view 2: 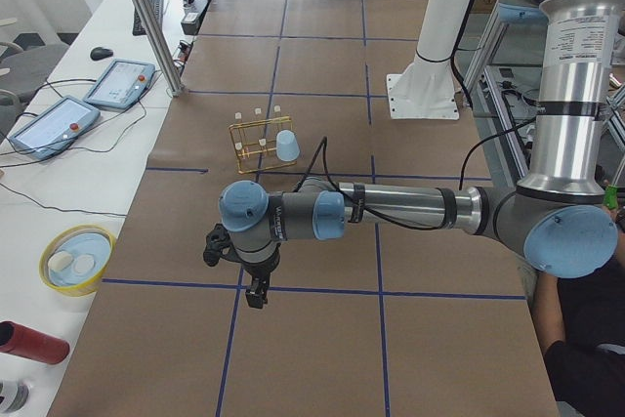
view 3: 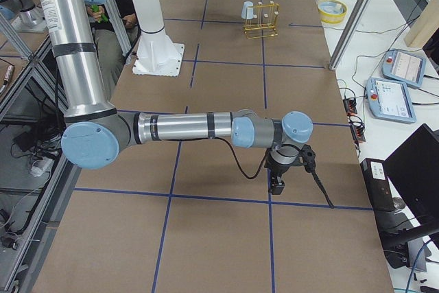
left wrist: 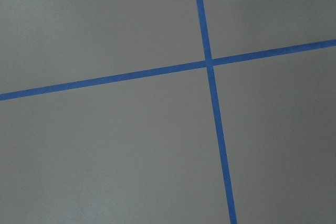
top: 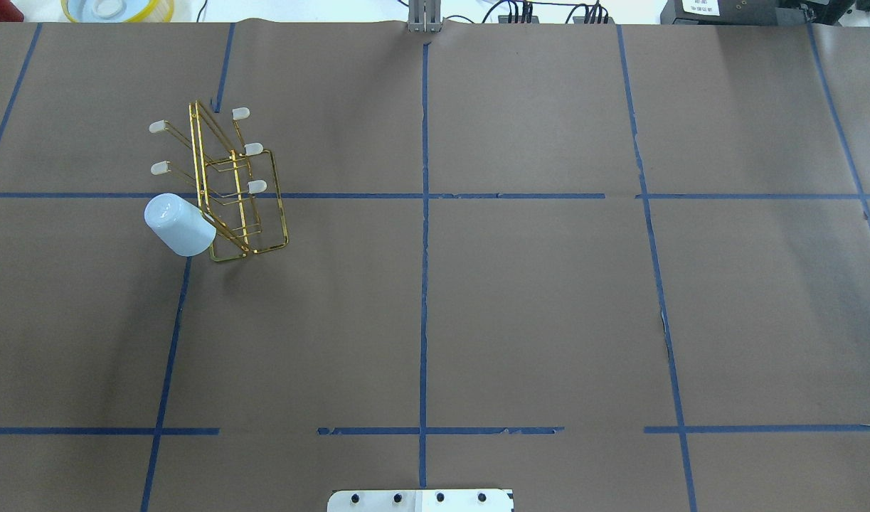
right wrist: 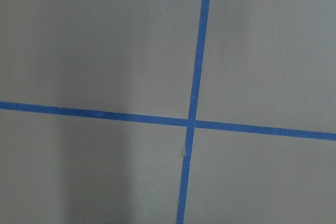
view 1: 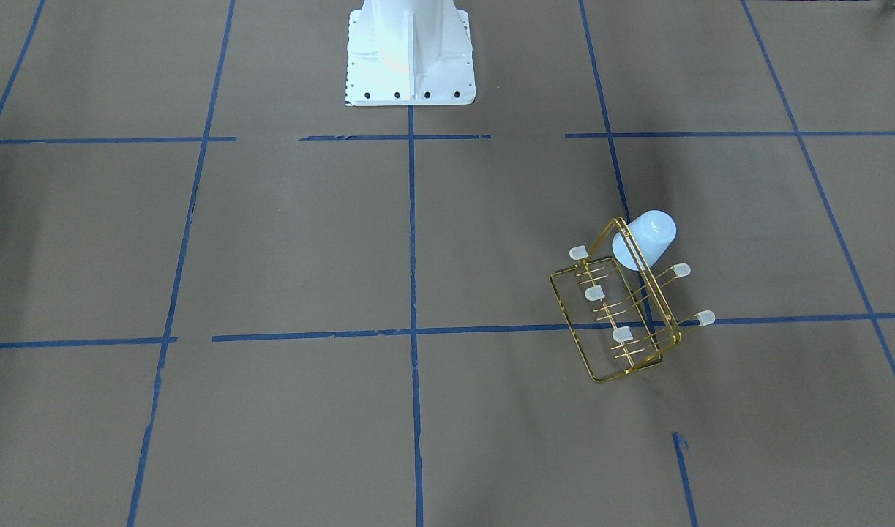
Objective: Hang cup on cup holder
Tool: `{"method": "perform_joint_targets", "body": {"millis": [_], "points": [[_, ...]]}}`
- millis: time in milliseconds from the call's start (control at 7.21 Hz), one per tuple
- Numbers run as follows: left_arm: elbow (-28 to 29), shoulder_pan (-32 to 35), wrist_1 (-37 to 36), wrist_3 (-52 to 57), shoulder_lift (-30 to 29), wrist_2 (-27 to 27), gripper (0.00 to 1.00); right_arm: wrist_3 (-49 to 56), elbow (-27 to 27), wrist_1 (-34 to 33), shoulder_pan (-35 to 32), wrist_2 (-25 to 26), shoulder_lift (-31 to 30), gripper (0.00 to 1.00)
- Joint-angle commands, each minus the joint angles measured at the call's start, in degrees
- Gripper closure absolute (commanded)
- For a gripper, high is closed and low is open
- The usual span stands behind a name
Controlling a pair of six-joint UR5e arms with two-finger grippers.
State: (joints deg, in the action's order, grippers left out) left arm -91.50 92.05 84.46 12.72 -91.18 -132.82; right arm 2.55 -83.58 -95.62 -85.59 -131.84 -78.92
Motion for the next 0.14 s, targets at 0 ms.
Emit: {"method": "perform_joint_targets", "body": {"millis": [0], "points": [[0.1, 0.0, 0.0, 0.0, 0.1, 0.0, 0.00, 0.0, 0.0, 0.0, 0.0, 0.0, 0.0, 0.00]]}}
